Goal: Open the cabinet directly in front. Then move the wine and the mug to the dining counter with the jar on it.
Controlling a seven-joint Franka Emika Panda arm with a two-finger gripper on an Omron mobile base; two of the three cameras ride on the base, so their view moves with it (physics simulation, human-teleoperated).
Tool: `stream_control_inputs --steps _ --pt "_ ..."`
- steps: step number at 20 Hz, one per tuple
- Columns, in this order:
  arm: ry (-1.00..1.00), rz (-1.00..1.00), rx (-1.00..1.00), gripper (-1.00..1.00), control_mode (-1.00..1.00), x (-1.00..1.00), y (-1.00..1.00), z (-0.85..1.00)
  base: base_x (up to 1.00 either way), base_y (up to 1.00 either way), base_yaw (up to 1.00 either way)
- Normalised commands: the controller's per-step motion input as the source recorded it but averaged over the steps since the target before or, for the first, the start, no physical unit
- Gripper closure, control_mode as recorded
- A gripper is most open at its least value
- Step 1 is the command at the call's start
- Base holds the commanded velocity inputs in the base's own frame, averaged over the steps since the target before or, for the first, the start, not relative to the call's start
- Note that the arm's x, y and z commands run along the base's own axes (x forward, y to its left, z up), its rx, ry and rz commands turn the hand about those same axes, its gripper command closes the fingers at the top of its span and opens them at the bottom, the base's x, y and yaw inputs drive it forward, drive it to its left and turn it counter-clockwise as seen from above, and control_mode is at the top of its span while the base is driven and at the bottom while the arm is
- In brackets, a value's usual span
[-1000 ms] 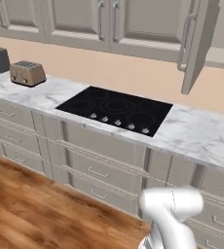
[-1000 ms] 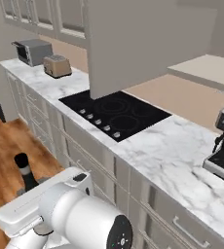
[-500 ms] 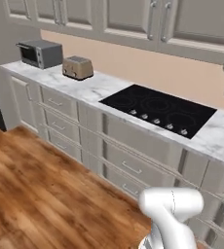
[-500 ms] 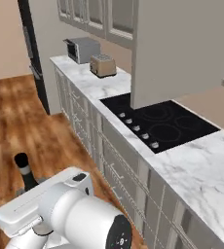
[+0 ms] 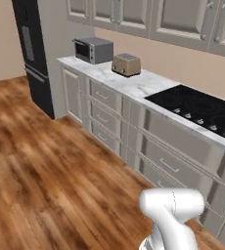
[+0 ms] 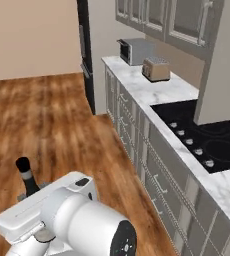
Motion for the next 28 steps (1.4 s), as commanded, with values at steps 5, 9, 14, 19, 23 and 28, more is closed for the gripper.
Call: stream_control_inputs --steps 5,9,14,19,23,28 --pt "0.0 0.0 0.0 1.0 1.0 0.0 0.0 0.0 0.0 0.57 0.38" --pt "0.0 0.0 0.0 1.0 1.0 0.0 0.0 0.0 0.0 0.54 0.37" --pt "0.0 0.0 0.0 1.0 1.0 0.0 0.0 0.0 0.0 0.56 0.34" --pt "0.0 0.0 0.0 1.0 1.0 0.0 0.0 0.0 0.0 0.51 0.34" --pt "0.0 0.0 0.0 1.0 1.0 0.0 0.0 0.0 0.06 0.46 0.34" --pt "0.0 0.0 0.0 1.0 1.0 0.0 0.0 0.0 0.24 0.44 0.29"
